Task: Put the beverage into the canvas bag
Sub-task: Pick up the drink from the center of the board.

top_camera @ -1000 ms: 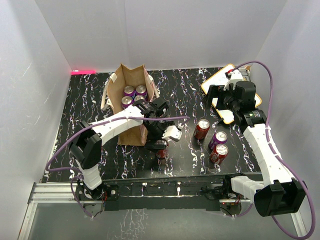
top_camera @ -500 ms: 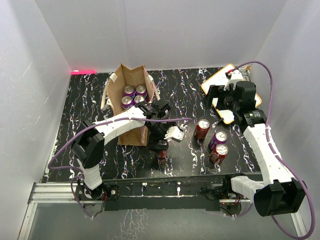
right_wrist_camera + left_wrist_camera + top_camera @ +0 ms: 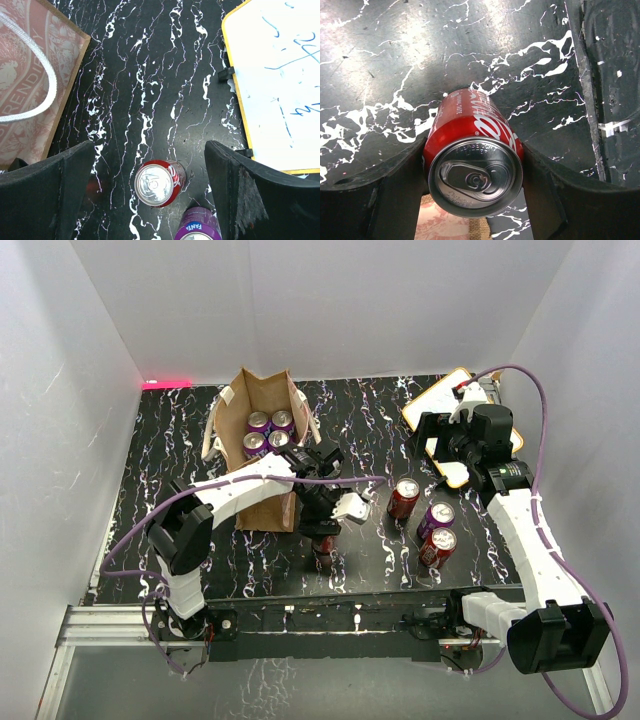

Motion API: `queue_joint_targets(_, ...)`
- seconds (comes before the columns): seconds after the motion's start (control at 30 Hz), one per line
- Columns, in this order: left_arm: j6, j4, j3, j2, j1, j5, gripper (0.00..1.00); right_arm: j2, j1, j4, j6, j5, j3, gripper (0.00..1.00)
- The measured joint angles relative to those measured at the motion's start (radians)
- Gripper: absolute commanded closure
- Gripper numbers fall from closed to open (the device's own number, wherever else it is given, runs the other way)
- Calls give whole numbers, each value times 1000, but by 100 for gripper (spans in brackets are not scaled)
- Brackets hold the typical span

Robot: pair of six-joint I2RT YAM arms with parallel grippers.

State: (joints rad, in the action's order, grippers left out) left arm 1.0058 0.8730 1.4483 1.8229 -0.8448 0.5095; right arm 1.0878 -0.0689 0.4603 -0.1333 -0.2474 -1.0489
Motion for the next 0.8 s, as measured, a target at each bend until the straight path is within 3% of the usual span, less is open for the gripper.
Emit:
queue_joint_targets(0.53, -122, -12, 347, 0, 7, -55, 100, 34, 12, 1, 1, -25, -7, 7)
queue_joint_targets(0.8, -234, -41, 524, -20, 95, -2, 100, 95, 13, 3, 20, -55, -75, 8)
